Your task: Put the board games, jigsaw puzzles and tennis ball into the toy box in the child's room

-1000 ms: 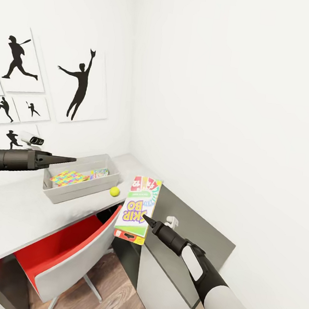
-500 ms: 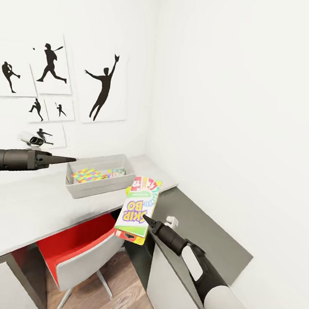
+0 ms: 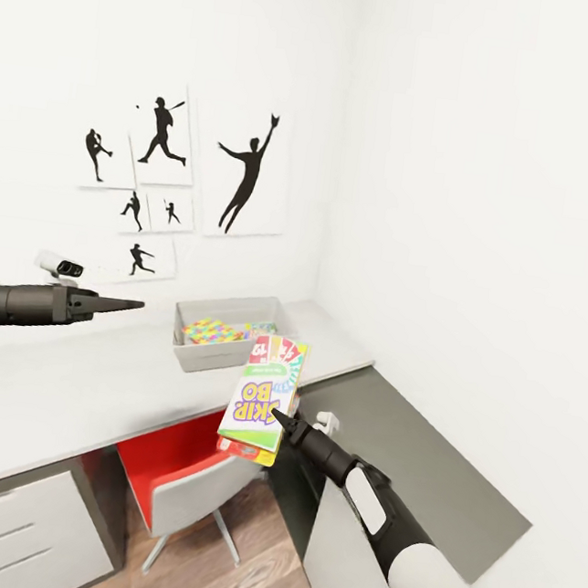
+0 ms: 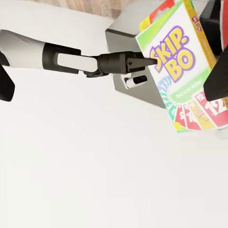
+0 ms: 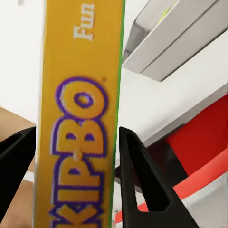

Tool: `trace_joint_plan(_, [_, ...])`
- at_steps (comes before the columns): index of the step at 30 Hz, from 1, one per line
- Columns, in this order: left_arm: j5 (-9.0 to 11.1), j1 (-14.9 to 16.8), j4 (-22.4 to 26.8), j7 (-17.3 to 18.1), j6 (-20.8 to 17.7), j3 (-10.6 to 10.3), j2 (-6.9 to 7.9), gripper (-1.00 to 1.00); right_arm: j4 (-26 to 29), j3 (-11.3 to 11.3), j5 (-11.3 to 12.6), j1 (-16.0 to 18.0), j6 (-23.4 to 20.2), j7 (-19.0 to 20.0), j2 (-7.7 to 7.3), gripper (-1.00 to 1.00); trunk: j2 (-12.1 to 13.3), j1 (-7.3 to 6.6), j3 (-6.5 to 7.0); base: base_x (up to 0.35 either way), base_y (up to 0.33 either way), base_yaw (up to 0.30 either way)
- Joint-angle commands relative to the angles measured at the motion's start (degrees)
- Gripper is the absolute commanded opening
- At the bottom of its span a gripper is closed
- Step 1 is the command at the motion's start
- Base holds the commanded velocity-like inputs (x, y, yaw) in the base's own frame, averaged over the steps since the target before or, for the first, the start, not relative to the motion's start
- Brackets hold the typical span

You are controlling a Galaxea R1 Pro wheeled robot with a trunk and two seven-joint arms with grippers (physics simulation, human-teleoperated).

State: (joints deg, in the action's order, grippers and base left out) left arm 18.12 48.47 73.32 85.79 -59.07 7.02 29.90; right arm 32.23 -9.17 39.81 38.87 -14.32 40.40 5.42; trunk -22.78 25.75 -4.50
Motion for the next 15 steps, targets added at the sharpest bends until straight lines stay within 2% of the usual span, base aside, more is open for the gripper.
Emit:
trace_joint_plan(1, [0.1, 0.0, 0.0, 0.2, -0.6, 0.0, 0.02, 1.00, 0.0, -0.1, 0.7, 0.1, -0.5, 0.1, -0.02, -1.00, -0.1, 0.03, -0.12, -0.063, 0.147, 0.245])
trace_joint_plan(8, [0.1, 0.0, -0.1, 0.2, -0.5, 0.1, 0.07, 1.00, 0.0, 0.0, 0.7, 0.1, -0.5, 0.3, -0.05, -1.00, -0.1, 0.03, -0.10, -0.009, 0.217, 0.063])
trace_joint_plan(15, [0.2, -0.1, -0.1, 0.2, -0.4, 0.1, 0.10, 1.00, 0.0, 0.0, 0.7, 0.1, -0.5, 0.3, -0.05, -1.00, -0.1, 0.03, -0.10, 0.178, 0.214, 0.003])
